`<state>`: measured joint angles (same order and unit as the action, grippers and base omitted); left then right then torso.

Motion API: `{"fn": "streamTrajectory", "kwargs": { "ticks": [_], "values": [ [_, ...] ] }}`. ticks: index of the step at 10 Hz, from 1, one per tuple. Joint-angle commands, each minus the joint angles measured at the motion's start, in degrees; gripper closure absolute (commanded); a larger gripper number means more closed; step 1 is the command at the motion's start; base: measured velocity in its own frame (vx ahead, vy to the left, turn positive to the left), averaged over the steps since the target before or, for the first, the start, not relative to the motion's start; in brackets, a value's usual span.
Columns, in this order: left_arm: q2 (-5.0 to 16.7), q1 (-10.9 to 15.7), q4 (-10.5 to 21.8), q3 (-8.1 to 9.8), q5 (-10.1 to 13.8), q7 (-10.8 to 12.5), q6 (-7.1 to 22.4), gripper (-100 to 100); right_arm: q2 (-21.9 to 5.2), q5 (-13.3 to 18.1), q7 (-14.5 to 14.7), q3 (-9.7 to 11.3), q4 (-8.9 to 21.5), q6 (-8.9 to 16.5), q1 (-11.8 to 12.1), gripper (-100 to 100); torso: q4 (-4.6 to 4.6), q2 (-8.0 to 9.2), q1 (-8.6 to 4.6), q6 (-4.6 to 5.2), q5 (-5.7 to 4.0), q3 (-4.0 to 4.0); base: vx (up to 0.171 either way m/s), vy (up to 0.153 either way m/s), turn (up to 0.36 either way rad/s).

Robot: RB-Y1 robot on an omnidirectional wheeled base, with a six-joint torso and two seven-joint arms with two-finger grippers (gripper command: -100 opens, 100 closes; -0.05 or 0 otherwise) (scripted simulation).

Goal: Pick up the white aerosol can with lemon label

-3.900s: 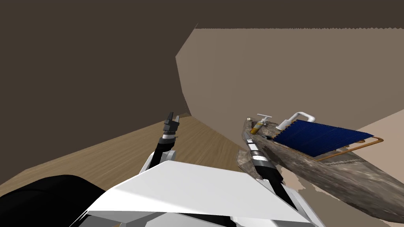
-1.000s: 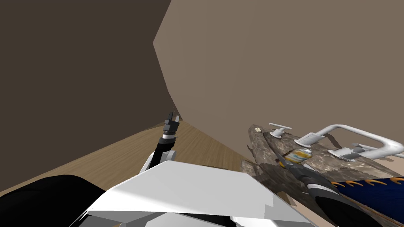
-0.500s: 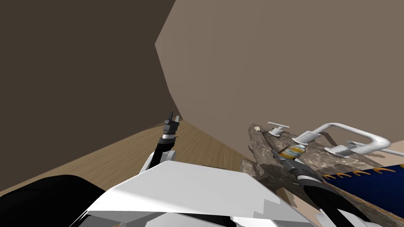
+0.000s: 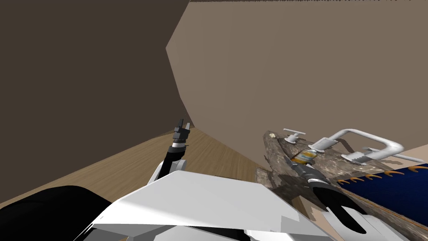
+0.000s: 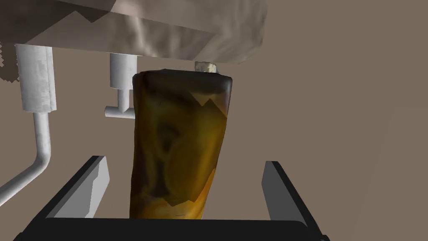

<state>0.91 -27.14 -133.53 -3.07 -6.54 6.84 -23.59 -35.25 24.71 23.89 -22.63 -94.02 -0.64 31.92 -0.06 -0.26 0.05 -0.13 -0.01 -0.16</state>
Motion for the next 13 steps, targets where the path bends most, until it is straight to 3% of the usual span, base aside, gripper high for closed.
{"fn": "streamTrajectory", "kwargs": {
  "ticks": [1, 2, 4, 5, 6, 8, 9, 10, 13],
  "values": [
    [0.0, 0.0, 0.0, 0.0, 0.0, 0.0, 0.0, 0, 0.18, 0.09, 0.07, 0.05, 2.83, 0.09, -0.64, -100, 0.0, 0.0, 0.0, 0.0, 0.0, 0.0, 0.0, 0.0, 0.0],
    [0.0, 0.0, 0.0, 0.0, 0.0, 0.0, 0.0, 0, -2.46, -0.26, 0.55, 1.78, 5.6, -1.8, -4.05, -100, -0.02, -0.07, -0.08, 0.0, -0.03, -0.04, -0.07, 0.04, 0.031],
    [0.0, 0.01, 0.0, 0.0, 0.0, 0.0, 0.0, 0, -2.62, -0.26, 0.55, 1.78, 9.56, -1.8, -7.78, -100, 0.04, 0.21, 0.13, 0.0, 0.02, 0.11, -0.084, 0.052, 0.005],
    [0.0, 0.0, 0.0, 0.0, 0.0, 0.0, 0.0, 0, -2.62, -0.26, 0.55, 1.78, 11.32, -1.8, -7.78, -100, 0.03, 0.14, 0.08, 0.0, 0.02, 0.08, -0.017, 0.014, -0.001],
    [0.0, 0.0, 0.0, 0.0, 0.0, 0.0, 0.0, 0, -5.41, -0.61, 1.02, 3.51, 13.2, -3.69, -10.4, -100, 0.0, 0.02, -0.01, 0.02, 0.0, 0.01, -0.079, 0.055, 0.03],
    [0.0, 0.01, 0.0, 0.0, 0.0, 0.0, 0.0, 0, -5.41, -0.61, 1.02, 3.51, 17.93, -3.69, -14.46, -100, 0.04, 0.2, 0.13, 0.0, 0.03, 0.11, -0.076, 0.045, 0.004],
    [0.0, 0.0, 0.0, 0.0, 0.0, 0.0, 0.0, 0, -5.41, -0.61, 1.02, 3.51, 19.95, -3.69, -14.92, -100, 0.03, 0.12, 0.05, 0.01, 0.02, 0.07, -0.013, 0.009, -0.001],
    [0.0, 0.0, 0.0, 0.0, 0.0, 0.0, 0.0, 0, -8.19, -0.96, 1.49, 5.24, 22.17, -5.59, -17.51, -100, 0.0, 0.0, -0.03, 0.02, -0.01, 0.0, -0.079, 0.056, 0.028],
    [0.0, 0.0, 0.0, 0.0, 0.0, 0.0, 0.0, 0, -8.2, -0.96, 1.49, 5.24, 28.18, -5.59, -22.05, -100, 0.03, 0.11, 0.08, 0.01, 0.02, 0.07, -0.053, 0.036, 0.003]
  ]
}}
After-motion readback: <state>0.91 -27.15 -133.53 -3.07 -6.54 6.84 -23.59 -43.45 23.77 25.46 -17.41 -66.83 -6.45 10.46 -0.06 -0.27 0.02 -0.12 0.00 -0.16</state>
